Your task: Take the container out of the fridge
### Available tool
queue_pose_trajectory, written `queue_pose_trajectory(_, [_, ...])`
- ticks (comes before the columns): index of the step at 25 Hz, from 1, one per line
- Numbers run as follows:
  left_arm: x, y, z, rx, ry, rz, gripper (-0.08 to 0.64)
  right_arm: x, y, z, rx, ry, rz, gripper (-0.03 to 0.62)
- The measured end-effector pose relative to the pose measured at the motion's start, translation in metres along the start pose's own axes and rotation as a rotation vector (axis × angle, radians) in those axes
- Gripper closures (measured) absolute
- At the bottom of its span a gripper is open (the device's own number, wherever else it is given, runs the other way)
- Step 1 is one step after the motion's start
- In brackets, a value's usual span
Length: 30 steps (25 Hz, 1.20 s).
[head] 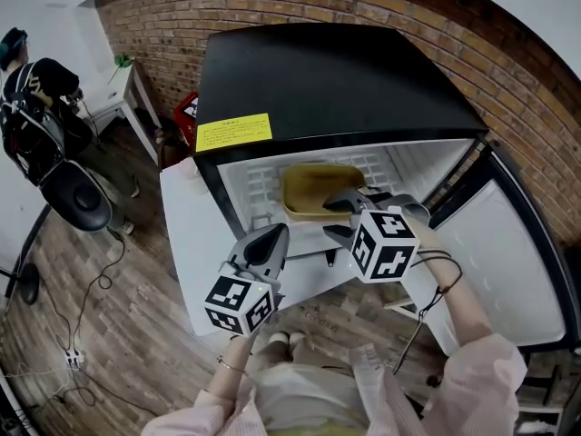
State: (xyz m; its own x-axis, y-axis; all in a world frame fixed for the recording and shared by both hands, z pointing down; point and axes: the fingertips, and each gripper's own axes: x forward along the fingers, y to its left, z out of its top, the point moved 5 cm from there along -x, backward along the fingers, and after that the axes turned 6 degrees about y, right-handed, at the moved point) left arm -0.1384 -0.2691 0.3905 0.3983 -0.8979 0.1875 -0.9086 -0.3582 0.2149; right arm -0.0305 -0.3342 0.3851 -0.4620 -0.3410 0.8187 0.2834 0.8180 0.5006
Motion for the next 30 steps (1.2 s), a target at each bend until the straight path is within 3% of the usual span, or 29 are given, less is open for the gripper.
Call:
queue_pose_trajectory(4, [0.001, 0.001, 0.001, 0.003, -0.001, -0.005, 0.568, 0.001, 0.0, -0.001, -0.018, 0.016, -0.002, 0.475])
queue_pose_trajectory(6, [0.0, 0.001, 0.001, 0.004, -0.001, -0.008, 0.568, 0.001, 0.0, -0.001, -0.022, 0.017, -0.008, 0.534])
queue_pose_trajectory(17, [-0.003, 0.003, 0.0, 0.008, 0.004, -0.026, 0.568, -0.005, 0.001, 0.001, -0.029, 0.014, -0.012, 0.565])
queue_pose_trajectory(30, [-0.022, 0.002, -0.009, 0.019, 0.026, -0.077, 0.568, -0.024, 0.024, 0.002, 0.048, 0.028, -0.05, 0.567])
